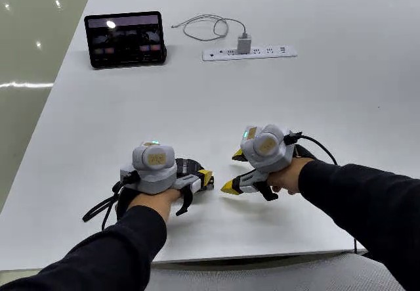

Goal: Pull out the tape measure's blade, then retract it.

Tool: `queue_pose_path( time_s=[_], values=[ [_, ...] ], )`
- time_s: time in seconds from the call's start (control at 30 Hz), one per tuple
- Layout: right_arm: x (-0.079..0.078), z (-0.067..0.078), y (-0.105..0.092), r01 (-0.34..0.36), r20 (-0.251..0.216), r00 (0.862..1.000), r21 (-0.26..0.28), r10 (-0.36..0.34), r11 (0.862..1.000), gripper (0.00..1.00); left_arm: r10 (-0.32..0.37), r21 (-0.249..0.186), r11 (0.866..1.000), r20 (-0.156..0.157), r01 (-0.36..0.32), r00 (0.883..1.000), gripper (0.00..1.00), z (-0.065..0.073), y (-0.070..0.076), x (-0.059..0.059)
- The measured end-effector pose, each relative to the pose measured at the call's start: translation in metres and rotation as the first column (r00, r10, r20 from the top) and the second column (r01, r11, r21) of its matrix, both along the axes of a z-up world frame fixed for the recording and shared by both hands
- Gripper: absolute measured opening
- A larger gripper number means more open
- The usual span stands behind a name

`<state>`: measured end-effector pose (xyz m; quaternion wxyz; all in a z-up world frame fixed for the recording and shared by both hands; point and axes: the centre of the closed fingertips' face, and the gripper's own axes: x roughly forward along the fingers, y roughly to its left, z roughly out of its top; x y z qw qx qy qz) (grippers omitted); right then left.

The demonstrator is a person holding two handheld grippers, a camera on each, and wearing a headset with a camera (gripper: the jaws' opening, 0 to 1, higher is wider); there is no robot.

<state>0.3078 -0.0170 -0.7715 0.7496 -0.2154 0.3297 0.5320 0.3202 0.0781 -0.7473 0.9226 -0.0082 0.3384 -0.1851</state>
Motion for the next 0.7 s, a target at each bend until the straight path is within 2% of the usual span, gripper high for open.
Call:
queue_pose_path(
  time_s=[0.1, 0.23, 0.33, 0.4, 0.5, 0.53, 0.6, 0.63, 0.7],
  values=[
    [0.003, 0.007, -0.011, 0.063, -0.003, 0.998, 0.039, -0.063, 0.997, 0.50, -0.044, 0.023, 0.999, 0.011, 0.043, 0.999, 0.61, 0.006, -0.001, 0.001],
    [0.005, 0.010, -0.030, 0.109, 0.004, 0.994, 0.059, -0.109, 0.992, 0.52, -0.113, 0.021, 0.993, 0.030, 0.112, 0.993, 0.70, 0.014, 0.000, 0.001],
    [0.001, 0.014, -0.044, 0.117, 0.011, 0.993, 0.063, -0.118, 0.991, 0.55, -0.144, 0.042, 0.989, 0.017, 0.143, 0.989, 0.79, 0.015, 0.008, -0.001],
    [0.002, 0.017, -0.055, 0.134, 0.012, 0.991, 0.067, -0.135, 0.989, 0.56, -0.137, 0.039, 0.990, -0.019, 0.138, 0.990, 0.79, 0.012, 0.019, -0.002],
    [0.002, 0.024, -0.072, 0.162, 0.023, 0.986, 0.078, -0.164, 0.984, 0.57, -0.137, 0.043, 0.989, -0.023, 0.138, 0.990, 0.86, 0.012, 0.034, -0.002],
    [0.001, 0.024, -0.076, 0.166, 0.025, 0.985, 0.078, -0.168, 0.983, 0.58, -0.151, 0.033, 0.988, -0.020, 0.151, 0.988, 0.89, 0.013, 0.034, -0.002],
    [-0.001, 0.025, -0.085, 0.174, 0.026, 0.984, 0.074, -0.176, 0.982, 0.59, -0.185, 0.005, 0.983, 0.017, 0.185, 0.983, 0.94, 0.021, 0.033, -0.003],
    [-0.002, 0.024, -0.088, 0.177, 0.024, 0.983, 0.072, -0.179, 0.982, 0.59, -0.189, 0.019, 0.982, 0.017, 0.189, 0.982, 0.97, 0.022, 0.036, -0.004],
    [-0.003, 0.025, -0.096, 0.194, 0.022, 0.980, 0.076, -0.196, 0.978, 0.62, -0.214, 0.011, 0.977, 0.032, 0.214, 0.976, 1.00, 0.026, 0.039, -0.006]
  ],
)
